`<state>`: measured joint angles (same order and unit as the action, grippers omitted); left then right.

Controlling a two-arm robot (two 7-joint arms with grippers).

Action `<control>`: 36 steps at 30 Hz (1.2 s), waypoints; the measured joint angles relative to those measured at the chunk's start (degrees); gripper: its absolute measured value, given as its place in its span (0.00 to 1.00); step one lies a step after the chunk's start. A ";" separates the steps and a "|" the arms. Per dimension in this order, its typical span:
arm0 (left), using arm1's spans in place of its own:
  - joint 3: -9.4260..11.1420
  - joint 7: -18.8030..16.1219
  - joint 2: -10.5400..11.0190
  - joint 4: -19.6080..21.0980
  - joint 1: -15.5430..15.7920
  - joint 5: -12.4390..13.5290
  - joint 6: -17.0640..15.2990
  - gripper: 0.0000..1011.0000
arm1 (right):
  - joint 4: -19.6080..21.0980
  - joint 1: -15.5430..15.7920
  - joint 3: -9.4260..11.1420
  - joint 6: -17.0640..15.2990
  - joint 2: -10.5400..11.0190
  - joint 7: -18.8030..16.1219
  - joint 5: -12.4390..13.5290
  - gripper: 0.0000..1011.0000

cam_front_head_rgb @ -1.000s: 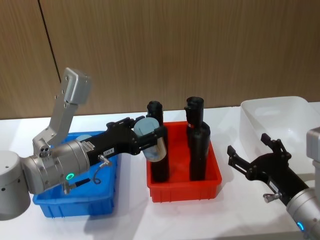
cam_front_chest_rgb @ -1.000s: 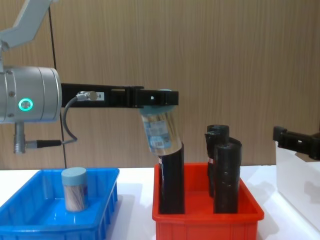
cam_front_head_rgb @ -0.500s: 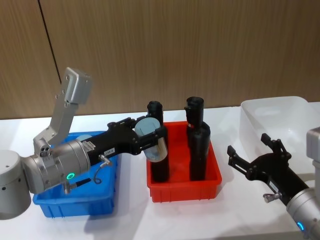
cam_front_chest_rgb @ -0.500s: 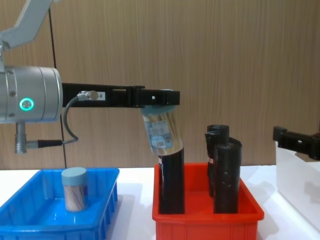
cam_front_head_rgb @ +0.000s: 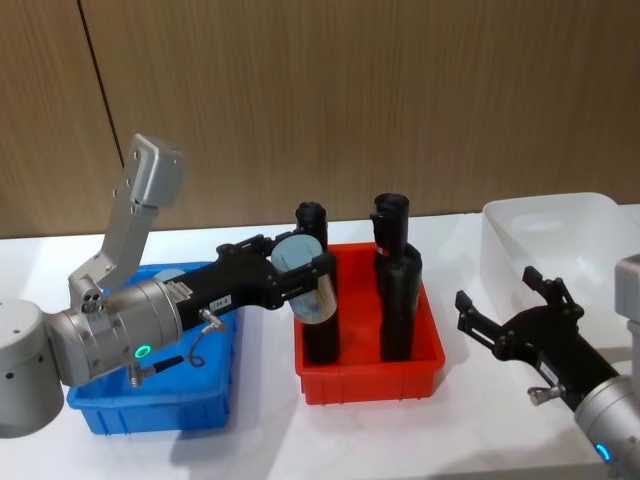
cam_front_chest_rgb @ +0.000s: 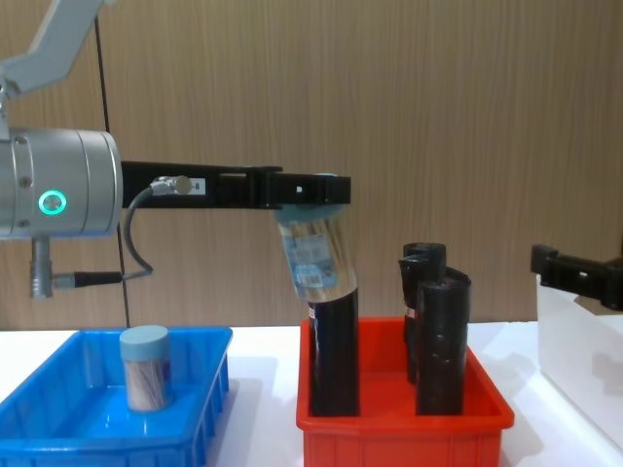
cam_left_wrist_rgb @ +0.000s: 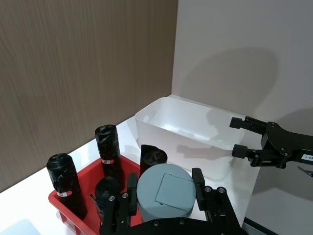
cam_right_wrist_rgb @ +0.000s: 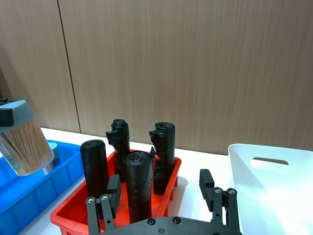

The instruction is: Pick the cotton swabs from the blue box and place them into the white box.

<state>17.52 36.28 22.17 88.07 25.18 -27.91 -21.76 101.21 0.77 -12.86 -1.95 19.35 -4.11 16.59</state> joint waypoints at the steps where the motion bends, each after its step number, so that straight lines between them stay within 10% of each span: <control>1: 0.00 0.00 0.00 0.00 0.00 0.00 0.00 0.66 | -0.03 -0.03 0.03 0.00 0.02 -0.10 0.10 1.00; 36: 0.00 0.04 0.01 0.00 0.01 0.00 0.01 0.66 | -5.55 -6.65 1.03 -3.90 0.59 -18.13 4.82 1.00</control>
<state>17.52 36.32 22.18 88.07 25.19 -27.91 -21.75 95.66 -5.87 -11.84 -5.85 19.94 -22.24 21.41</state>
